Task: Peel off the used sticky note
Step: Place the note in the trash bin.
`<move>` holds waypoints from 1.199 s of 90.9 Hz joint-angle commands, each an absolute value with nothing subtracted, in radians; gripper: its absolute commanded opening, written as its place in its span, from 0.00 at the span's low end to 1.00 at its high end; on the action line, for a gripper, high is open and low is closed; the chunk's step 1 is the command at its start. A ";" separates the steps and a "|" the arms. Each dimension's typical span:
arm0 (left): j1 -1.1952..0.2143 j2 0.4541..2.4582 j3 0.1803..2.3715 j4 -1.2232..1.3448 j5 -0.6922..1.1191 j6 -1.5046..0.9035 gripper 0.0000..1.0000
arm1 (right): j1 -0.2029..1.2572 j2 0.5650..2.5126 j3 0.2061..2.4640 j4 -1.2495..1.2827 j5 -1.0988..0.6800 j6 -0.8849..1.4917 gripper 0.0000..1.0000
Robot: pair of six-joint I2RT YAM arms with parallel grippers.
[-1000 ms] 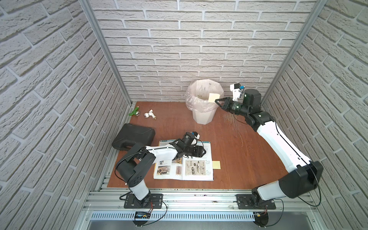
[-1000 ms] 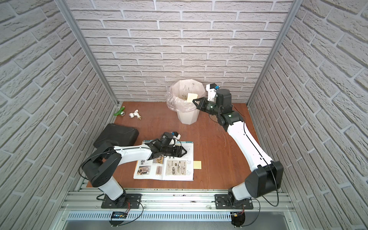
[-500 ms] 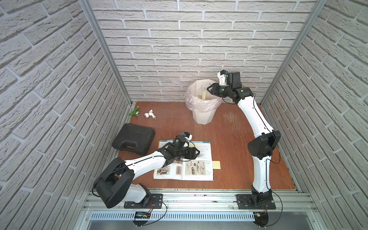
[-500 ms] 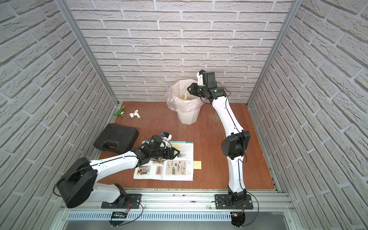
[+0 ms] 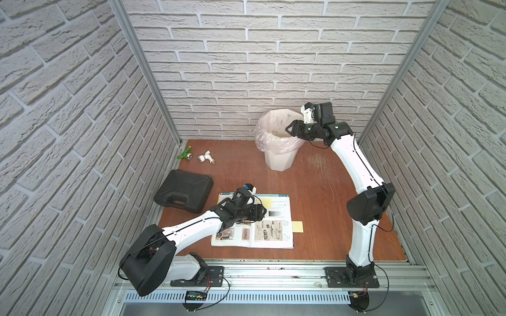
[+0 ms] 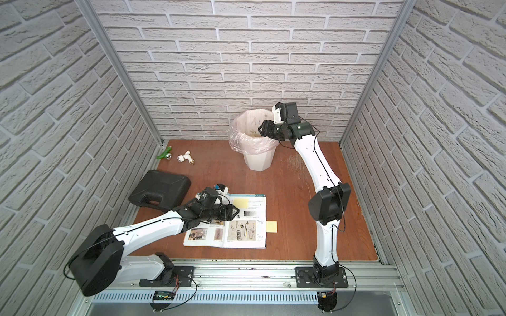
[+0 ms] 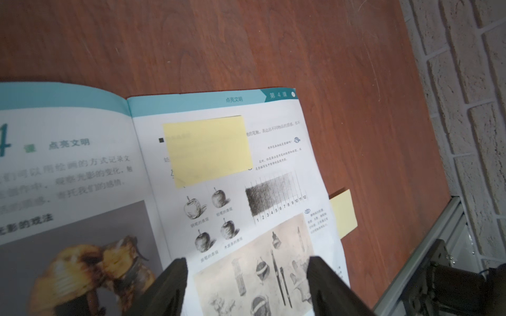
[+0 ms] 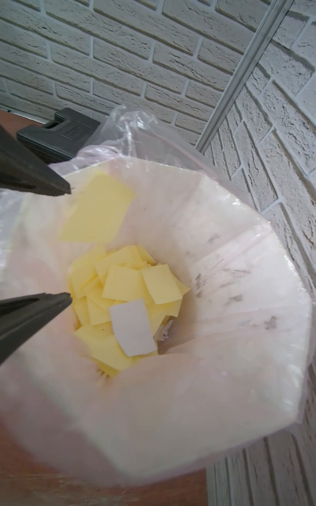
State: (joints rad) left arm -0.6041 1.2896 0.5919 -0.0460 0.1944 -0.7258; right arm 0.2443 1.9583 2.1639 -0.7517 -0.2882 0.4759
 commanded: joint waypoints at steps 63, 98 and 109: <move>-0.554 1.441 0.566 -0.043 0.185 -0.715 0.55 | 0.386 1.427 1.017 -0.202 -0.461 0.705 0.60; -0.548 1.469 0.545 -0.026 0.183 -0.709 0.51 | 0.533 1.710 1.016 -0.092 -0.466 0.756 0.60; -0.546 1.489 0.542 -0.015 0.186 -0.710 0.51 | 0.538 1.762 1.024 -0.109 -0.444 0.741 0.60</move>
